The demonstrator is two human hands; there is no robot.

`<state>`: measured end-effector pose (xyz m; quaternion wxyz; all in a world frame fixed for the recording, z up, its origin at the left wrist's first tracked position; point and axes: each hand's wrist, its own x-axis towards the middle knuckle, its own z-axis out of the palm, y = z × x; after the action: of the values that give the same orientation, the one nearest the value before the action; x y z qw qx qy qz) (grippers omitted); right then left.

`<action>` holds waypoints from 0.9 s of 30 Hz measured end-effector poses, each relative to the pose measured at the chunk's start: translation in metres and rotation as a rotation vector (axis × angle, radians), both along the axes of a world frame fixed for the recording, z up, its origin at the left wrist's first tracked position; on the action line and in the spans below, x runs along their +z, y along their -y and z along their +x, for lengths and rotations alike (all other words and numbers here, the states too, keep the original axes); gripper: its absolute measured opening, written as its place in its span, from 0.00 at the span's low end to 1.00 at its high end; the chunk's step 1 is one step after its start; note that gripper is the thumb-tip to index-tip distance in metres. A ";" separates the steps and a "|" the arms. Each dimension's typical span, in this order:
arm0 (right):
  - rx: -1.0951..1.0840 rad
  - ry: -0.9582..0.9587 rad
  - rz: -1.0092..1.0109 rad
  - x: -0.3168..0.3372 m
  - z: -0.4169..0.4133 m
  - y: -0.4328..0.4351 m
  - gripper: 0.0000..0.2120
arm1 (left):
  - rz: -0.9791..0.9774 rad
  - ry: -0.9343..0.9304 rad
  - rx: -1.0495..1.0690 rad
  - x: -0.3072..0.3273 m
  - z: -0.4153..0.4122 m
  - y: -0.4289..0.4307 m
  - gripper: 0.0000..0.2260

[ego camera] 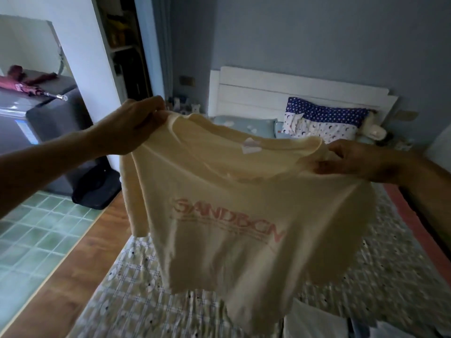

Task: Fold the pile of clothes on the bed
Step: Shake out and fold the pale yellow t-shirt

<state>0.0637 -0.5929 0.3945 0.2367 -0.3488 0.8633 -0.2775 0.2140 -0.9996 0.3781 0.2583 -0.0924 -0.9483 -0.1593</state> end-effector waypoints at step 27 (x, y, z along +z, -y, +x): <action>-0.839 0.279 0.166 -0.774 -0.202 0.000 0.29 | 0.007 0.758 0.001 -0.764 -0.231 -0.141 0.31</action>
<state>-0.1380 -0.5932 -0.3799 0.2453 0.0922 0.9091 -0.3237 -0.0165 -0.8583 -0.3856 -0.1105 -0.0255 -0.9762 -0.1851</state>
